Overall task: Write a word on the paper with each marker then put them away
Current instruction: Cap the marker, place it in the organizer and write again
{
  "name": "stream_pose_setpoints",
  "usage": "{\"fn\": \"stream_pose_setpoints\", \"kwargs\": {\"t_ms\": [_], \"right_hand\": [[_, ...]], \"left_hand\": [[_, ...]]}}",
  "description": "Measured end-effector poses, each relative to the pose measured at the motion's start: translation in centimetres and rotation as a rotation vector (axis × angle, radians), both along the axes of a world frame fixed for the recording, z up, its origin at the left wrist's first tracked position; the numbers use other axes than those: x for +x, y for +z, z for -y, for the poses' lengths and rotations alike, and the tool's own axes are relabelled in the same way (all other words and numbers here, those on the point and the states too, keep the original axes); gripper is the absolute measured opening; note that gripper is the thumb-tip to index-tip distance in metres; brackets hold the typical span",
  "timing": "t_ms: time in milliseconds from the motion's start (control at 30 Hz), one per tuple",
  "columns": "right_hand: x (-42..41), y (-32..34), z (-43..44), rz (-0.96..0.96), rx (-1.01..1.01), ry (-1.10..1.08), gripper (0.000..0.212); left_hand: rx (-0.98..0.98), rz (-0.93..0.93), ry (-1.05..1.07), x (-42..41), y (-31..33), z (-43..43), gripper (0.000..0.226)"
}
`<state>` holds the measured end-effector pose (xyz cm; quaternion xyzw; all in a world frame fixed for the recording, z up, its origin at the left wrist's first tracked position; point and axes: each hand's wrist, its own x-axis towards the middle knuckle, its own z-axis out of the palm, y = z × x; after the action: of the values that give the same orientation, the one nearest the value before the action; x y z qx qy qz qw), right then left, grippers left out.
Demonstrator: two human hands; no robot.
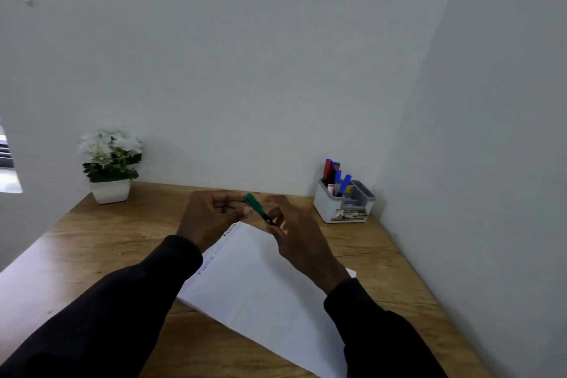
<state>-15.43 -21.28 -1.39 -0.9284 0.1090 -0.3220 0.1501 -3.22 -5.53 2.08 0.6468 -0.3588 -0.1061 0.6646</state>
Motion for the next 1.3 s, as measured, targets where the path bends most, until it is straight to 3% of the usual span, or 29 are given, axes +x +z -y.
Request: {"fn": "stream_pose_setpoints", "kwargs": {"t_ms": [100,200,500,867,1033,1300], "right_hand": [[-0.6,0.1,1.0,-0.02,0.086,0.013,0.081],[-1.0,0.7,3.0,0.048,0.202,-0.009,0.092],[-2.0,6.0,12.3,0.386,0.279,-0.265,0.087],[-0.9,5.5,16.0,0.238,0.104,-0.33,0.057],[-0.4,4.5,16.9,0.196,0.054,-0.396,0.023],[-1.1,4.5,17.2,0.201,0.078,-0.376,0.013]], "left_hand": [[0.005,0.005,-0.04,-0.4,0.0,1.3,0.024],[-0.001,-0.02,-0.067,-0.2,-0.2,1.9,0.023],[0.027,0.008,-0.029,1.5,-0.3,1.5,0.022],[0.064,0.035,0.021,2.1,-0.6,0.2,0.023],[0.053,0.024,0.027,2.2,-0.6,0.0,0.023],[0.066,0.019,0.029,2.4,-0.8,-0.5,0.023]]}}
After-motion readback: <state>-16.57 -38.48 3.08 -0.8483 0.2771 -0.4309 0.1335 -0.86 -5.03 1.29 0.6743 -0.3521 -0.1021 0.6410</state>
